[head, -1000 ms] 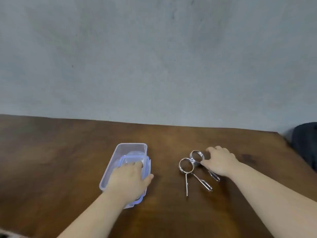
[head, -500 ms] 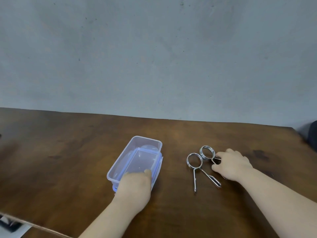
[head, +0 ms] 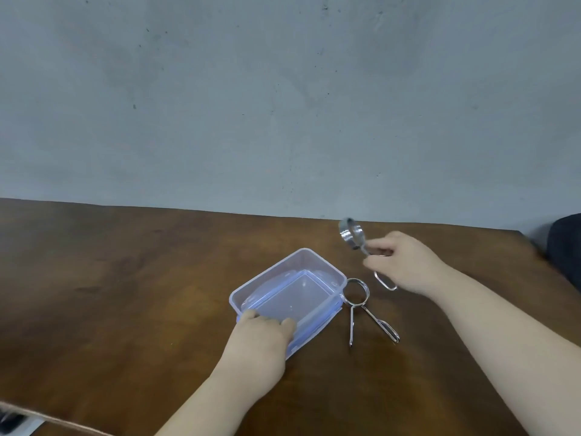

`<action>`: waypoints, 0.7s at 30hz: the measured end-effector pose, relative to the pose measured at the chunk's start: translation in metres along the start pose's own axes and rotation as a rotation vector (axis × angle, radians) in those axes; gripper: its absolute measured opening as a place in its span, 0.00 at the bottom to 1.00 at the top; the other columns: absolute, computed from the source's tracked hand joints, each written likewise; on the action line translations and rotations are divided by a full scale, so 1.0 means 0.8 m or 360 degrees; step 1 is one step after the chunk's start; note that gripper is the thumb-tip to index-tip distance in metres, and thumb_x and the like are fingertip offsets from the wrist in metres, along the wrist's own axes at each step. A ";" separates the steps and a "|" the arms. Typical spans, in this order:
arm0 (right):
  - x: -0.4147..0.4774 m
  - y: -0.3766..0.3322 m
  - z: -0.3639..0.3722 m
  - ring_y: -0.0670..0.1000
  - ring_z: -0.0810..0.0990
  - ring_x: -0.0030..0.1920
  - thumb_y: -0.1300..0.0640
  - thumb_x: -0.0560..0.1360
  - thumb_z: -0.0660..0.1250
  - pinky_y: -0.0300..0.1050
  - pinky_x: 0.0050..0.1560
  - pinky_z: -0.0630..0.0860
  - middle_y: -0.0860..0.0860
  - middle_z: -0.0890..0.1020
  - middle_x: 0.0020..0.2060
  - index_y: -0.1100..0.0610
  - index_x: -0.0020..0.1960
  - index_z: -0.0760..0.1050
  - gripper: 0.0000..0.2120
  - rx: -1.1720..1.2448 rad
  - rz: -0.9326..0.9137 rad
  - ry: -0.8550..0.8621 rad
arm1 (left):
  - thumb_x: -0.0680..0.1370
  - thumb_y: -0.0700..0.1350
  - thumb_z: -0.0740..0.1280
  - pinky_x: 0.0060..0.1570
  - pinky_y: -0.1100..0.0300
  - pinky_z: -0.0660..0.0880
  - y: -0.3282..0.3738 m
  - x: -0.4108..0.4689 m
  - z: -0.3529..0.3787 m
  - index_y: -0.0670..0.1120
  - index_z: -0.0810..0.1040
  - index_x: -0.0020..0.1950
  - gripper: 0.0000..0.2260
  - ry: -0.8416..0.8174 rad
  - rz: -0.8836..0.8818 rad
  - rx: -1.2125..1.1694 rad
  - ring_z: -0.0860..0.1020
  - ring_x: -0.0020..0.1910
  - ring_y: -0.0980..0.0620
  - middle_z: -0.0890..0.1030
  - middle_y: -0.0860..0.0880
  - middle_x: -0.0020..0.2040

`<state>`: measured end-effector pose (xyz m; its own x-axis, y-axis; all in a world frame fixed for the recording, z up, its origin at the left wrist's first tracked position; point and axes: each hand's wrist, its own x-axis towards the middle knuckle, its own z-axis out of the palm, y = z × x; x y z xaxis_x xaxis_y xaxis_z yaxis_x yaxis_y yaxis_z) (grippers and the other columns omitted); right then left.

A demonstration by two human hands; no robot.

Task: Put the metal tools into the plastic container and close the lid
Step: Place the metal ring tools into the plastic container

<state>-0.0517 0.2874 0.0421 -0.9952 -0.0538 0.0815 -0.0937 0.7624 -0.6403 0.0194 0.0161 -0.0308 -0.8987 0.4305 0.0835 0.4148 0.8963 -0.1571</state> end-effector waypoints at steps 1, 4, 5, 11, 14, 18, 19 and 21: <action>-0.002 -0.013 0.000 0.48 0.79 0.44 0.51 0.71 0.70 0.46 0.46 0.74 0.49 0.76 0.47 0.43 0.46 0.85 0.06 -0.0044 -0.0078 -0.0083 | 0.74 0.38 0.59 0.53 0.55 0.65 0.001 0.001 0.000 0.50 0.71 0.56 0.13 0.0042 0.0016 -0.0009 0.75 0.40 0.46 0.82 0.48 0.43; -0.011 -0.042 0.005 0.50 0.79 0.44 0.51 0.71 0.70 0.47 0.48 0.77 0.48 0.75 0.50 0.40 0.54 0.84 0.13 -0.0240 -0.0238 -0.0353 | 0.73 0.39 0.58 0.50 0.54 0.62 0.004 0.002 0.001 0.51 0.72 0.58 0.16 0.0143 0.0070 -0.0041 0.74 0.48 0.47 0.83 0.50 0.45; -0.011 -0.048 0.009 0.50 0.79 0.43 0.51 0.71 0.70 0.48 0.48 0.78 0.48 0.75 0.51 0.39 0.56 0.84 0.15 -0.0315 -0.0266 -0.0421 | 0.72 0.39 0.58 0.47 0.54 0.60 0.005 0.004 0.002 0.52 0.73 0.57 0.16 0.0176 0.0084 -0.0061 0.73 0.48 0.47 0.83 0.51 0.45; -0.001 -0.044 0.036 0.50 0.82 0.41 0.49 0.67 0.65 0.49 0.38 0.79 0.55 0.83 0.46 0.42 0.64 0.81 0.25 -0.0754 -0.0284 -0.0767 | 0.56 0.39 0.64 0.35 0.58 0.58 0.015 0.013 0.004 0.55 0.77 0.38 0.15 0.0209 0.0258 -0.0117 0.73 0.34 0.51 0.76 0.56 0.25; 0.001 -0.035 0.048 0.53 0.82 0.44 0.47 0.66 0.65 0.48 0.37 0.77 0.53 0.85 0.43 0.45 0.58 0.83 0.22 -0.0880 -0.0272 -0.0831 | 0.56 0.37 0.64 0.32 0.60 0.58 0.016 0.020 0.008 0.55 0.76 0.39 0.16 0.0205 0.0307 -0.0205 0.72 0.34 0.51 0.76 0.56 0.26; 0.001 -0.030 0.065 0.54 0.80 0.42 0.49 0.64 0.66 0.52 0.37 0.78 0.55 0.82 0.34 0.46 0.36 0.80 0.05 -0.1019 -0.0337 -0.0809 | 0.63 0.33 0.62 0.37 0.57 0.64 0.019 0.031 0.008 0.52 0.67 0.39 0.14 0.0147 0.0336 -0.0436 0.71 0.42 0.48 0.78 0.52 0.36; 0.001 -0.028 0.069 0.56 0.79 0.41 0.50 0.65 0.67 0.54 0.39 0.80 0.55 0.80 0.33 0.47 0.32 0.77 0.04 -0.1023 -0.0383 -0.0812 | 0.66 0.33 0.61 0.39 0.57 0.65 0.020 0.033 0.006 0.52 0.66 0.41 0.14 0.0155 0.0344 -0.0427 0.70 0.44 0.48 0.79 0.50 0.40; -0.001 -0.025 0.076 0.55 0.77 0.43 0.51 0.69 0.68 0.58 0.44 0.80 0.52 0.78 0.36 0.45 0.27 0.69 0.14 -0.1062 -0.0460 -0.0797 | 0.70 0.33 0.60 0.43 0.56 0.66 0.022 0.035 0.002 0.52 0.69 0.44 0.13 0.0137 0.0340 -0.0412 0.70 0.47 0.48 0.80 0.49 0.44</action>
<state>-0.0506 0.2333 0.0085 -0.8451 -0.4596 -0.2730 -0.4635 0.8844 -0.0540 0.0013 0.0438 -0.0325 -0.7768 0.6089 0.1603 0.6246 0.7774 0.0741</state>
